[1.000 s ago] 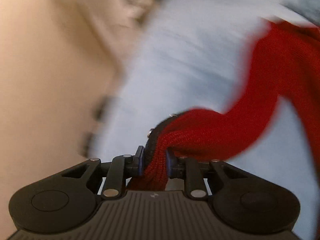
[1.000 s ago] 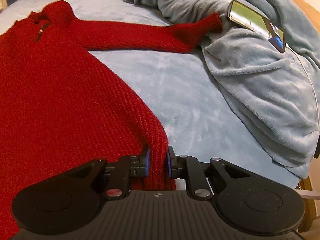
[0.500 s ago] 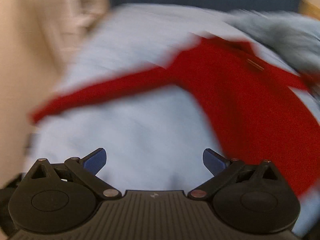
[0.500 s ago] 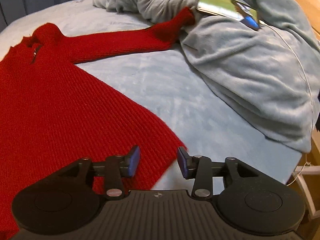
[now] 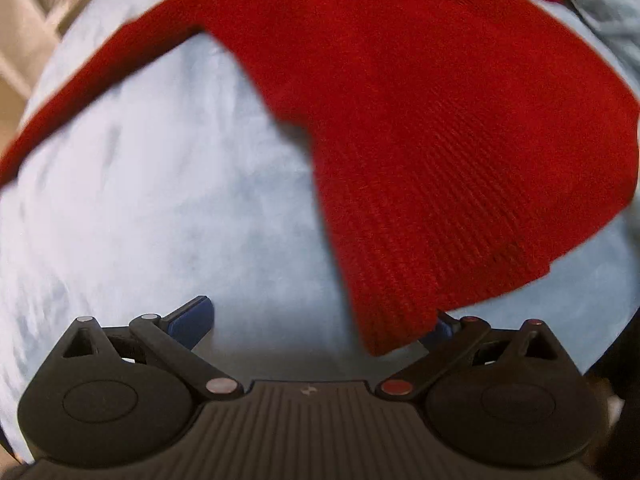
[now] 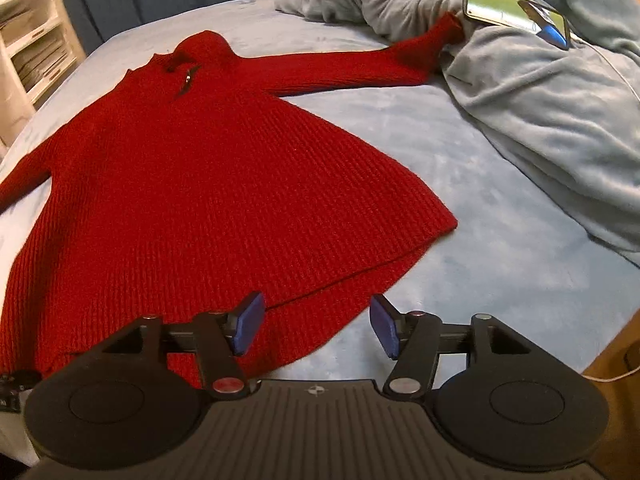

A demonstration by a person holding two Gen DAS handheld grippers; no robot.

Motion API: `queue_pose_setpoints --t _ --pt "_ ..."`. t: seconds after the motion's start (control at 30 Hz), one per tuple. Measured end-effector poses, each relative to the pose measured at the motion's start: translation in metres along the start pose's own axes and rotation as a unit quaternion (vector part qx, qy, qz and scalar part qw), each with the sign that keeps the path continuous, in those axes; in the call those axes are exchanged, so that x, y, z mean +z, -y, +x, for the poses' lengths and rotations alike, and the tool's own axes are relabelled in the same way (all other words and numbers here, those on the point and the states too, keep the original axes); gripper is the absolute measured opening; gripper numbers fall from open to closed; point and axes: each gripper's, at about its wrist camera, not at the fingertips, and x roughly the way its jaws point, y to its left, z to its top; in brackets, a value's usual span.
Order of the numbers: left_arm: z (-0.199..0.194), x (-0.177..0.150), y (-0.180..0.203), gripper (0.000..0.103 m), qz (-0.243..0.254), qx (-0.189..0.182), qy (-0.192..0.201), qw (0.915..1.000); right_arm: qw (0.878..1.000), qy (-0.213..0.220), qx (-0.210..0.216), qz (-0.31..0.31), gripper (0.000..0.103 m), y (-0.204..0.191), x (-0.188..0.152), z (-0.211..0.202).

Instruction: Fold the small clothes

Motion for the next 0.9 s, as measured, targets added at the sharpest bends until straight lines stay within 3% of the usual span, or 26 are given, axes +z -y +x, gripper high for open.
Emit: queue_pose_setpoints --t 0.17,0.33,0.43,0.63,0.67,0.73,0.8,0.87,0.9 --pt "-0.015 0.01 -0.048 0.103 -0.093 -0.014 0.006 0.9956 0.999 -0.01 -0.004 0.04 0.061 0.018 0.005 0.012" --pt "-0.017 0.018 -0.057 0.103 -0.107 -0.021 0.001 0.994 0.999 -0.011 0.021 0.021 0.061 0.004 0.002 0.016" --pt "-0.032 0.03 -0.056 0.103 -0.121 -0.047 0.023 0.9913 1.0 -0.014 0.028 0.002 0.061 -0.004 0.0 0.019" --pt "-0.04 0.053 -0.06 0.103 -0.162 -0.09 0.025 0.9824 0.998 -0.025 0.029 0.042 0.061 0.007 0.002 0.026" --pt "-0.038 0.054 -0.06 0.099 -0.164 -0.095 0.023 0.9816 0.998 -0.024 0.025 0.048 0.061 0.011 0.003 0.027" --pt "-0.038 0.056 -0.056 0.079 -0.158 -0.116 0.019 0.9804 0.998 -0.017 0.011 0.056 0.061 0.021 0.005 0.027" --pt "-0.037 0.055 -0.05 0.043 -0.147 -0.133 0.011 0.9801 0.998 -0.007 -0.016 0.068 0.061 0.04 0.011 0.028" --pt "-0.04 0.053 -0.043 0.029 -0.131 -0.131 0.012 0.9827 0.996 0.0 -0.048 0.081 0.061 0.062 0.016 0.031" --pt "-0.041 0.051 -0.04 0.028 -0.122 -0.123 0.016 0.9848 0.994 -0.001 -0.068 0.085 0.061 0.075 0.019 0.035"
